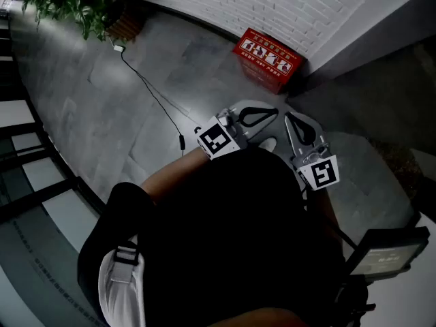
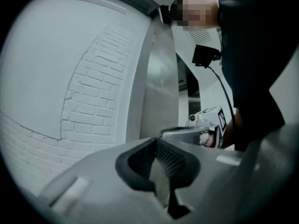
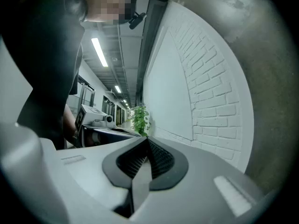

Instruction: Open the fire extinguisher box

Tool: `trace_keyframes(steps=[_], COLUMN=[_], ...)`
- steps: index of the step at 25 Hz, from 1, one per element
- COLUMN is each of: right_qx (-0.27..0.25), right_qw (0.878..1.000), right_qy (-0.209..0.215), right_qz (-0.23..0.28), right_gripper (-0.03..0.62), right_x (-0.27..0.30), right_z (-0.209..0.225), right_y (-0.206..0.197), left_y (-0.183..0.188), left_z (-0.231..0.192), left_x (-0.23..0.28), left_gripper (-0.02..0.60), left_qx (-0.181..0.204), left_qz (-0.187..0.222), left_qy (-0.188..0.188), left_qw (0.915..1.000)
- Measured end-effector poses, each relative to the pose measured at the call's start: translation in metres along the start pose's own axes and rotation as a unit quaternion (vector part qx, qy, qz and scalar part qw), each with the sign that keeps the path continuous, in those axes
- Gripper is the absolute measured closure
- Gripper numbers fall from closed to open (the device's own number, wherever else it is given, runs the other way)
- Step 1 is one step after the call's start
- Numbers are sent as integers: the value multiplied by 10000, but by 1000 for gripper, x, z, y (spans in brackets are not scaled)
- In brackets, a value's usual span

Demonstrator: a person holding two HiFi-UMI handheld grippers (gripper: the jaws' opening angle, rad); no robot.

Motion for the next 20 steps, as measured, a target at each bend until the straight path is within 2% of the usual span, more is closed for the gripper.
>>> trace_keyframes(steps=[7, 11, 16, 20], right_qx=[125, 166, 185, 83], right_qw=[9998, 9995, 9982, 9945], right_qy=[-136, -253, -573, -1024], right_qz=[76, 85, -53, -211], right_gripper=[585, 585, 585, 585], right_x=[-12, -4, 31, 88], right_z=[13, 26, 43, 62], right_y=[-1, -6, -12, -23], left_y=[8, 3, -8, -31], left_z=[-8, -30, -77, -139], left_x=[2, 3, 6, 1], left_gripper=[578, 577, 578, 578], left_qx=[87, 148, 191, 209], left_qz=[-45, -123, -125, -16], left_qy=[137, 187, -71, -409], left_qw=[9999, 9996, 9997, 9989])
Point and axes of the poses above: the fingertips, and each gripper's own axes: x forward along the fingers, z to its right, y out of its top, the point moved 8 cm from there along -x, backward along the fingers, and after that the axes turned 9 degrees about x, right-handed, at the moved point
